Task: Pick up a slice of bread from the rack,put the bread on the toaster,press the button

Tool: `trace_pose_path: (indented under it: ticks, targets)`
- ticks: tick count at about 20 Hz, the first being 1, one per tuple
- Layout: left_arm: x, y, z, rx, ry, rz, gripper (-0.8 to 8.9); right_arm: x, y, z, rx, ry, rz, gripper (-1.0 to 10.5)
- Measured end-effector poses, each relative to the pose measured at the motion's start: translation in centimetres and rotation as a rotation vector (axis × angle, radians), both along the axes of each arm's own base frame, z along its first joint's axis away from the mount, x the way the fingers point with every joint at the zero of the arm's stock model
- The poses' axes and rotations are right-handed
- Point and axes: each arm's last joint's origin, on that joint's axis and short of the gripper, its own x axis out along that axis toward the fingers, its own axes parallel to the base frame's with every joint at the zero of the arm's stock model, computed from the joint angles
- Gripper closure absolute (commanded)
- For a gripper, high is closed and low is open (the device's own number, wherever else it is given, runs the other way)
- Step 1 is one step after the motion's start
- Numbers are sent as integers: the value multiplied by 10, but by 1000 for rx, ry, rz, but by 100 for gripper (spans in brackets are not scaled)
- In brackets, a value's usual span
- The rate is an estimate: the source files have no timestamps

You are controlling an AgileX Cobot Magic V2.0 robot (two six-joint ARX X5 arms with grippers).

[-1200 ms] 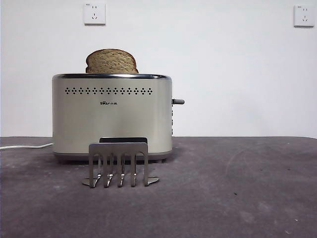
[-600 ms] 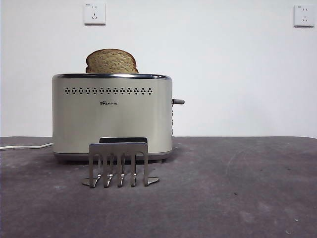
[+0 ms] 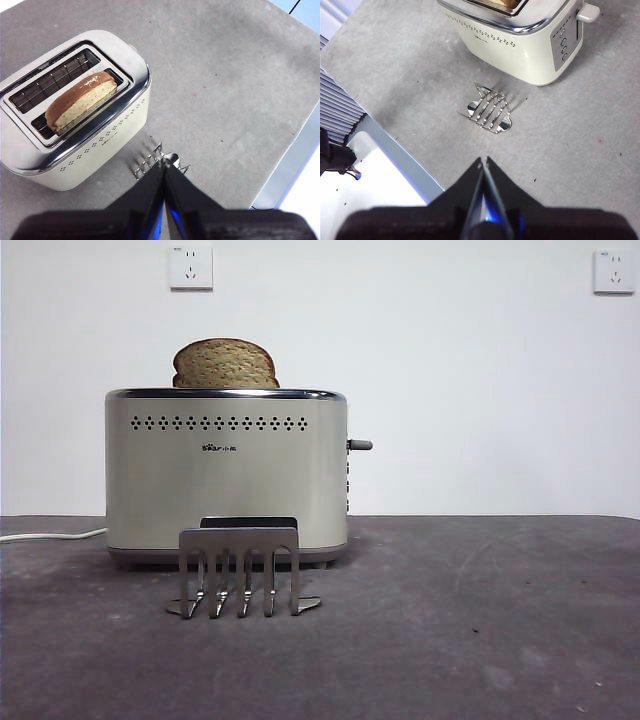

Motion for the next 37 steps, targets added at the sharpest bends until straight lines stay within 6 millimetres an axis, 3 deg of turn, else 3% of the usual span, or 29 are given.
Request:
trace_pose_path:
  ticks: [5,8,11,13,16,18,21,24,31,37]
  targets:
    - [2,5,4,9,-50,40,817,0,0,0,0,0,0,946]
    - [-14,19,21,-3,-202,83,817,0,0,0,0,-1,0,946]
    - [-57,44,60,-108,-526,132,818,0,0,0,0,-1,0,946]
    - [-91,61,74,-119,-656,206,818,0,0,0,0,-1,0,946]
    - [-131,76,81,-105,-796,312,818,0,0,0,0,-1,0,946]
    - [-149,79,73,-93,-889,358,817,0,0,0,0,-1,0,946]
    - [-158,81,46,-90,-1037,393,817,0,0,0,0,-1,0,946]
    - [-155,82,-1,-98,-1101,407,817,0,0,0,0,-1,0,946]
    - [-125,85,-140,-147,-913,453,817,0,0,0,0,-1,0,946]
    - [-117,87,-228,-143,-787,501,817,0,0,0,0,-2,0,946]
